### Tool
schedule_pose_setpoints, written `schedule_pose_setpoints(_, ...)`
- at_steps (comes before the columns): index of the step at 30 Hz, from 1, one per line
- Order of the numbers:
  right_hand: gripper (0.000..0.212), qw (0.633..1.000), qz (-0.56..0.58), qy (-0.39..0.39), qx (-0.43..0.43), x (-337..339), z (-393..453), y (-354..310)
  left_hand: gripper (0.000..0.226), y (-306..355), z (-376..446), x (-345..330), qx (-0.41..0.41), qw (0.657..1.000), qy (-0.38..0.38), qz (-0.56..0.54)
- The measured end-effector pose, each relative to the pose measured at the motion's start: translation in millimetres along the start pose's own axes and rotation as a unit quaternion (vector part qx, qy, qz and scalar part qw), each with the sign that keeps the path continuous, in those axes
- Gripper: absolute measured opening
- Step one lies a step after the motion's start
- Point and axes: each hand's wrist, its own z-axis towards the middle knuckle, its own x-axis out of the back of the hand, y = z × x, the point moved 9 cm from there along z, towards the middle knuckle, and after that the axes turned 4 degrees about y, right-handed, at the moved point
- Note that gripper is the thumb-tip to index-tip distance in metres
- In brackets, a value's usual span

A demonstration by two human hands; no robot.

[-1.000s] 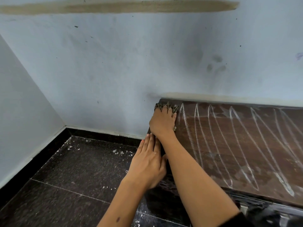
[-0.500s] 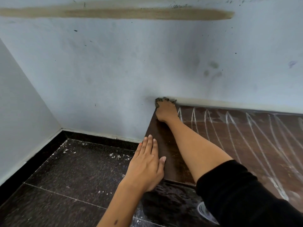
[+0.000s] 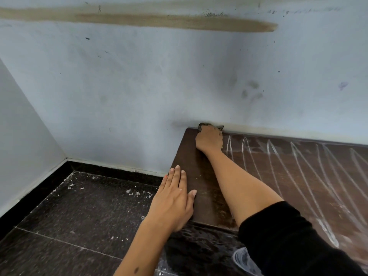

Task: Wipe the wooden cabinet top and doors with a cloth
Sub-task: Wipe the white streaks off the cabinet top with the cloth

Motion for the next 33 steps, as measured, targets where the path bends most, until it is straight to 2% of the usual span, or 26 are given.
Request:
schedule_pose_setpoints(3,0.042,0.999,-0.030,-0.007,-0.021,-2,-5,-8,0.062,0,0,-1,-0.002,1.000,0.002,-0.005)
schedule_pose_setpoints(8,0.044,0.994,-0.004,-0.055,0.092,-14,-11,-33,0.062,-2,6,-2,0.001,1.000,0.009,0.006)
schedule_pose_setpoints(12,0.042,0.999,-0.011,-0.036,0.034,-1,-9,-5,0.061,0,11,-2,0.007,1.000,0.023,0.015)
schedule_pose_setpoints(15,0.044,0.998,-0.015,-0.050,0.036,3,-14,-2,0.060,0,10,-2,0.009,0.999,0.044,0.028)
schedule_pose_setpoints(21,0.047,0.989,-0.014,-0.076,0.123,-5,-49,-23,0.060,-1,17,-4,0.001,0.999,0.019,0.037)
schedule_pose_setpoints(24,0.045,0.992,-0.001,-0.087,0.094,3,-44,-10,0.059,-1,26,-3,0.001,1.000,0.006,0.031)
schedule_pose_setpoints(28,0.047,0.997,-0.019,-0.059,0.050,10,-46,-4,0.058,-1,32,-3,0.000,1.000,0.016,0.020)
schedule_pose_setpoints(33,0.049,0.997,-0.017,-0.042,0.067,7,-78,-9,0.057,-1,33,-3,-0.001,0.999,0.028,0.016)
